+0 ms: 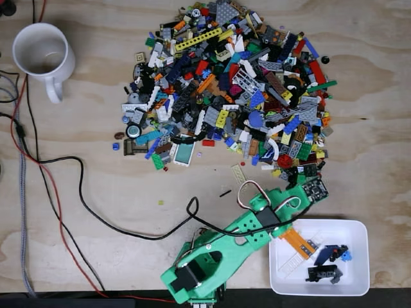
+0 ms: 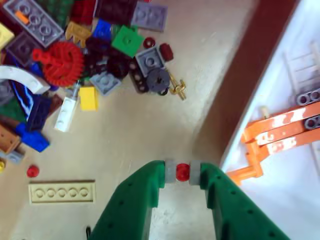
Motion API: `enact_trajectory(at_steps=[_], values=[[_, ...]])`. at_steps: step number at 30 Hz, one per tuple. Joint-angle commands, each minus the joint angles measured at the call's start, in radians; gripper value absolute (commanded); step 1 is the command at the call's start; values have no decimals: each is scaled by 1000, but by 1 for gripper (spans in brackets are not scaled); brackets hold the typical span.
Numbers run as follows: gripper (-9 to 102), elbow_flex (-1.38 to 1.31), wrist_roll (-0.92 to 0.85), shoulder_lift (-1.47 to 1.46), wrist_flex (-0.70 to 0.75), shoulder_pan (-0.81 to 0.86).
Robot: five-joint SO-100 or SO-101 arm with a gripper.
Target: Find the closest Lego and put it in the bin.
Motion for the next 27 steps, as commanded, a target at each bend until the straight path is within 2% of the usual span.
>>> enact_trajectory(at_steps=[1,7,11,14,18,20,21,24,27], values=[[3,-147,-44,66,-9,91],[3,-144,-132,110,-35,296],[3,-52,-186,143,-129,436],[4,8,-206,160,-147,485],[12,75,-195,179,-218,506],[21,78,-172,193,-229,495],[22,78,-163,198,-239,489],[23,66,-143,212,-272,472],[13,21,-141,273,-262,344]])
